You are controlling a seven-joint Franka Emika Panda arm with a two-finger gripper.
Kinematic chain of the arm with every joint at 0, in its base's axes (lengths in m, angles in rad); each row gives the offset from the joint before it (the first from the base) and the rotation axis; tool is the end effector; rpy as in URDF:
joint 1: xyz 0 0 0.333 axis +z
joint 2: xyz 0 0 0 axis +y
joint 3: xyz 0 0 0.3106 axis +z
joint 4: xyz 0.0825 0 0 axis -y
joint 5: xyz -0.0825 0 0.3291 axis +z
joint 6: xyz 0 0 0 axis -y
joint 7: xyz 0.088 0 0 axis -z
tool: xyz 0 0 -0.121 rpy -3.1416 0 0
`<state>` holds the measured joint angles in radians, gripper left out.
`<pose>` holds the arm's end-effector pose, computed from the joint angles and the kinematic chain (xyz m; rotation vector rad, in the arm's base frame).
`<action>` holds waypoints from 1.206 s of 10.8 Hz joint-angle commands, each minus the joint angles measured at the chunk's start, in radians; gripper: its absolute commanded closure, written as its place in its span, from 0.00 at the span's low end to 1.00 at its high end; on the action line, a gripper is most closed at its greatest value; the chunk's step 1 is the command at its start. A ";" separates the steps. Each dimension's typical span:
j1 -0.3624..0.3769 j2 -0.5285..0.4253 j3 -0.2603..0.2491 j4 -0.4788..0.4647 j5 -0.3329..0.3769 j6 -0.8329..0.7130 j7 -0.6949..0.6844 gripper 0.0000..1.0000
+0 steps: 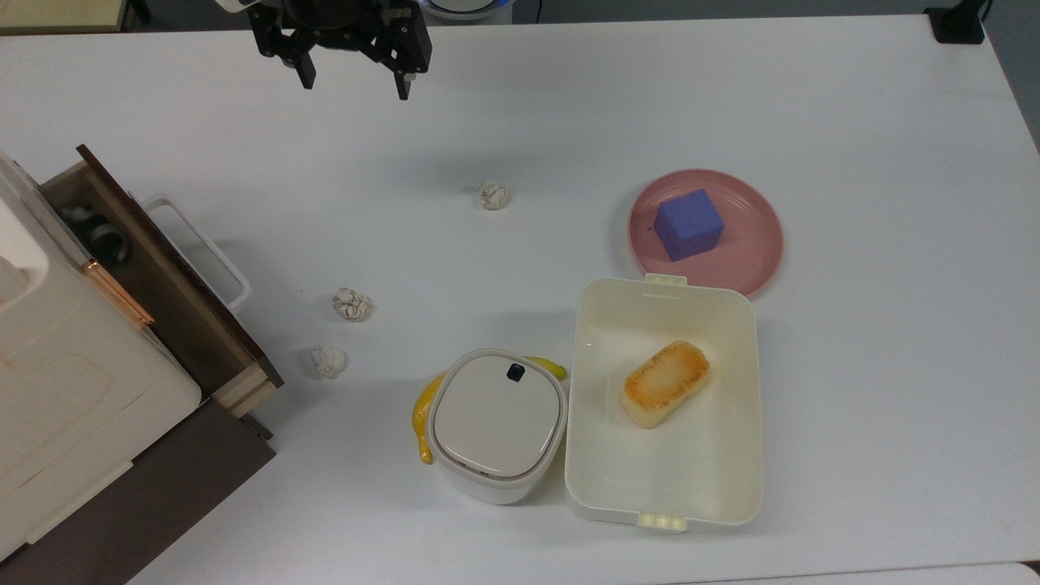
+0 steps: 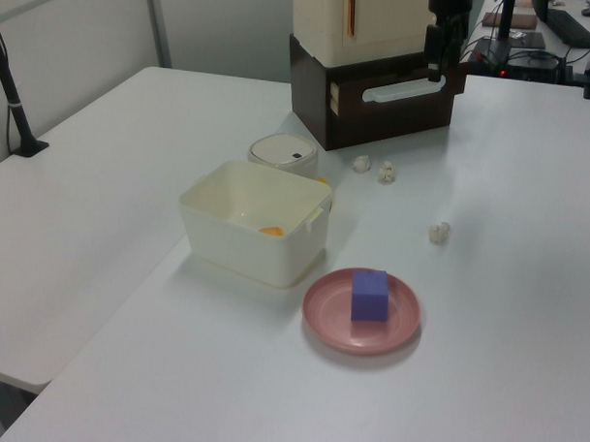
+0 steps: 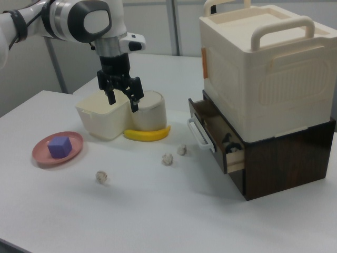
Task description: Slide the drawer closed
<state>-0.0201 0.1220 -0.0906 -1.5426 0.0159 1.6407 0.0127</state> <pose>0.5372 -0.0550 0.5597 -3.1294 0.1945 0.0363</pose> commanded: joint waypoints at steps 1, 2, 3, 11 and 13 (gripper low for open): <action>0.006 -0.009 -0.012 -0.019 0.021 0.027 -0.082 0.00; 0.006 -0.010 -0.011 -0.022 0.022 0.028 -0.074 0.00; 0.005 -0.010 -0.008 -0.024 0.022 0.028 -0.073 0.00; 0.008 0.004 -0.006 -0.030 0.036 0.028 0.077 0.15; 0.011 0.016 -0.006 -0.031 0.036 0.034 0.144 0.29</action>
<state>-0.0204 0.1379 -0.0905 -1.5534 0.0298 1.6431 0.0853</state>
